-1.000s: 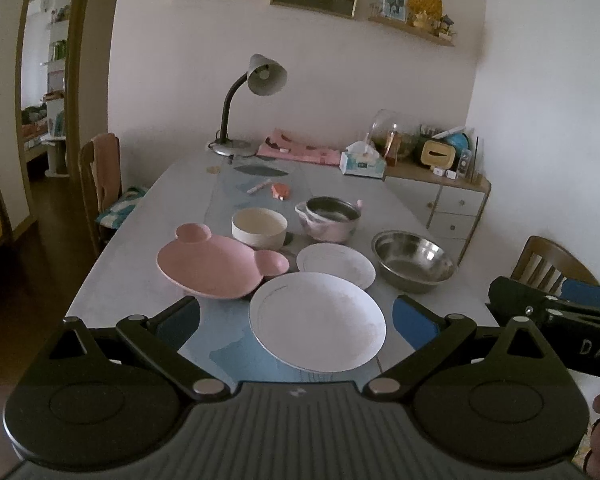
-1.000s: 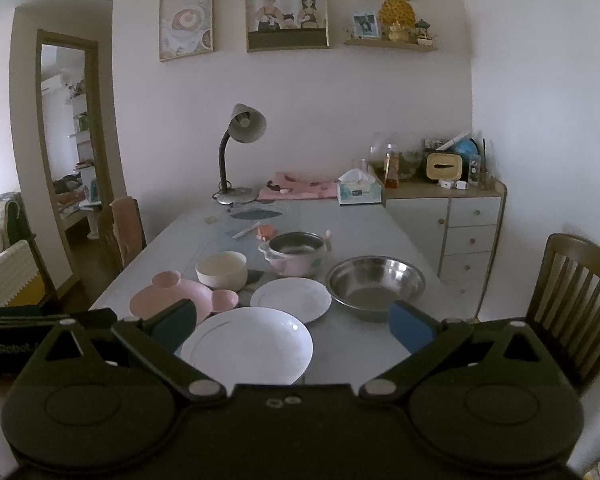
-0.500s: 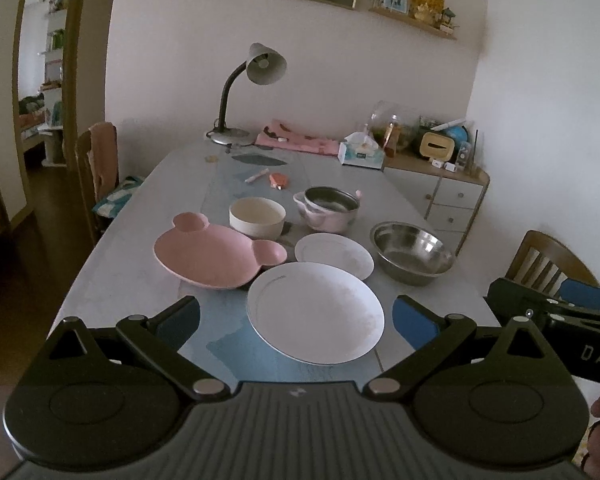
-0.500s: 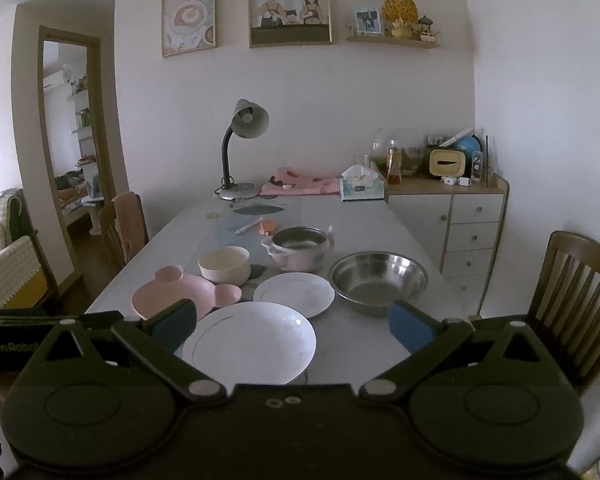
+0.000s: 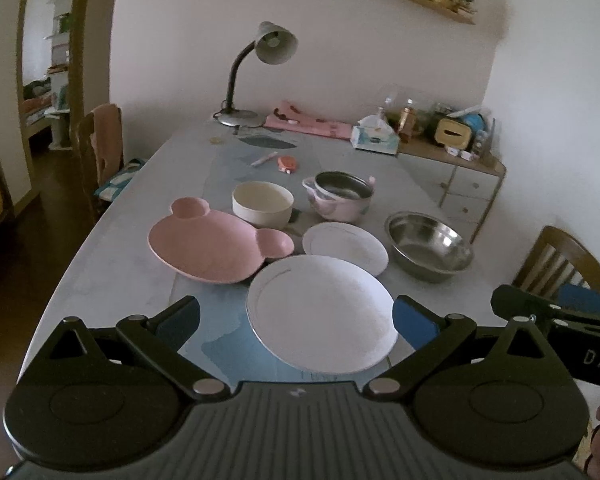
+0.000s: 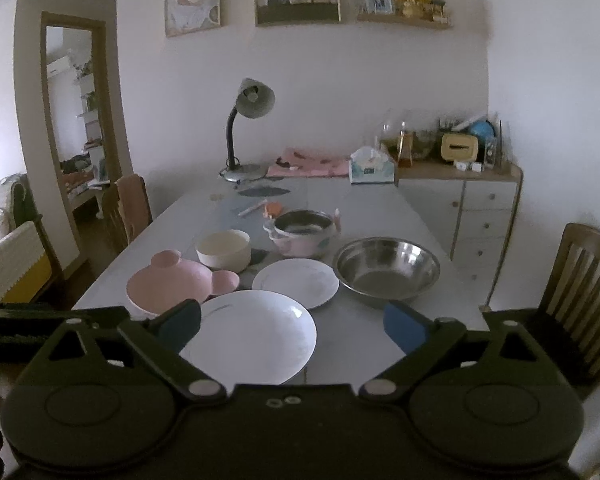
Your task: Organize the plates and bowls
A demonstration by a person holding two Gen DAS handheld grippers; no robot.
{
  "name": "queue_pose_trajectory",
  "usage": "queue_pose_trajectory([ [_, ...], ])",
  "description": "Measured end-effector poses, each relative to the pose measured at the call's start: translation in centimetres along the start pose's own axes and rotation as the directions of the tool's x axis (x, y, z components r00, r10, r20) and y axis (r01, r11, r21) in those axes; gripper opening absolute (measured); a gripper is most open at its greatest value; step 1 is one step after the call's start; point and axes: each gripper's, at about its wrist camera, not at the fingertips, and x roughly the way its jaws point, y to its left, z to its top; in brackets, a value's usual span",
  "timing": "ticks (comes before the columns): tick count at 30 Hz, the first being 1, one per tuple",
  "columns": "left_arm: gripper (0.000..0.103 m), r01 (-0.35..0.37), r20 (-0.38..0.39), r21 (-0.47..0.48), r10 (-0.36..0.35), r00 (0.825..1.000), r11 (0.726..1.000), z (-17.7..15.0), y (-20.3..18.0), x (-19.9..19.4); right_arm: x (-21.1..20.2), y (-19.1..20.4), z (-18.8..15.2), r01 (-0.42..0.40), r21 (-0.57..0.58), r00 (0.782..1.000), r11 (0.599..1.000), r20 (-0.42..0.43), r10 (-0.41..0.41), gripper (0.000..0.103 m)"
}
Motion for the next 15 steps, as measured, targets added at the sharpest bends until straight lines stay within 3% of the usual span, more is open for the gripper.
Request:
queue_pose_trajectory([
  [9, 0.103, -0.056, -0.077, 0.023, 0.058, 0.995, 0.998, 1.1, -0.8, 6.8, 6.5, -2.6, 0.7, -0.027, -0.013, 0.997, 1.0, -0.073, 0.026, 0.096],
  [15, 0.103, -0.109, -0.148, 0.013, 0.11, 0.983, 0.994, 1.1, 0.0, 12.0, 12.5, -4.3, 0.4, -0.053, -0.015, 0.981, 0.999, -0.19, 0.049, 0.095],
])
